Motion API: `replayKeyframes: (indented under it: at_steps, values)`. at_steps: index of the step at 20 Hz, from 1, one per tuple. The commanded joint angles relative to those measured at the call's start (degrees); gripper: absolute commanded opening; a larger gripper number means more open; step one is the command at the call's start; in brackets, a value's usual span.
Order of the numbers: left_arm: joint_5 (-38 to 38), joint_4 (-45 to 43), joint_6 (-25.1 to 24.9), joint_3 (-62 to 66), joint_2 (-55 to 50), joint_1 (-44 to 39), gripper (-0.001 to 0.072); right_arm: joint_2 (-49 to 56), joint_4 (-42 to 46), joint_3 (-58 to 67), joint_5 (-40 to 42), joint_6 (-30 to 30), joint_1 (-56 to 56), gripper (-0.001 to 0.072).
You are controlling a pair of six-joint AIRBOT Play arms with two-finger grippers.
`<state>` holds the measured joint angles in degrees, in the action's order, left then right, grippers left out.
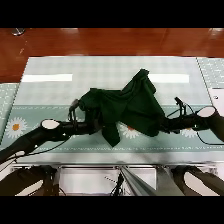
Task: Fold the shirts.
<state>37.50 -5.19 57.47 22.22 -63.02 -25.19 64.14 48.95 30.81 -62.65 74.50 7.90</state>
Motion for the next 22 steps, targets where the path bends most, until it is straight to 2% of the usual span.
replayKeyframes:
  at_steps: [1, 5, 7, 8, 10, 13, 16, 17, 19, 22]
  values:
    - [9.25, 0.09, -3.93, 5.22, 4.02, 9.4, 0.0035, -0.24, -0.55, 12.17, -5.51, -1.27, -1.57, 0.0031]
    - [10.56, 0.09, -3.87, 26.71, 14.25, 23.52, 0.0034, -0.74, 3.1, 48.52, -8.33, 4.31, -1.57, 0.0031]
    - [10.58, 0.0, -3.13, 39.06, 17.77, 30.12, 0.0035, -0.74, 13.14, 67.54, -10.03, 10.62, -1.16, 0.0031]
    - [10.6, -1.03, -1.14, 44.76, 19.43, 33.79, 0.0034, -0.85, 17.22, 75.97, -12.81, 12.41, -1.16, 0.0031]
    - [11.19, -5.86, 2.89, 54.18, 22.71, 40.28, 0.0034, -2.49, 19.34, 87.32, -17.22, 12.96, -1.16, 0.003]
    - [14.34, -17.99, 9.97, 65.13, 27.74, 49.18, 0.0034, -11.32, 20.48, 89.39, -18.62, 12.96, -1.18, 0.0031]
    - [17.88, -38.34, 18.16, 72.35, 34.36, 56.92, 0.0034, -19.65, 24.55, 89.39, -23.02, 13.09, -1.16, 0.0031]
    - [19.23, -44.22, 19.41, 73.26, 36.63, 58.05, 0.0034, -22.05, 26.25, 89.39, -24.94, 13.57, -1.16, 0.0031]
    - [21.64, -53.18, 21.51, 73.11, 40.83, 56.72, 0.0034, -25.7, 28.87, 89.39, -29.22, 14.08, -1.18, 0.0031]
    - [26.73, -60.5, 21.53, 73.09, 43.45, 48.06, 0.0035, -28.85, 29.86, 89.39, -35.19, 14.51, -1.16, 0.0031]
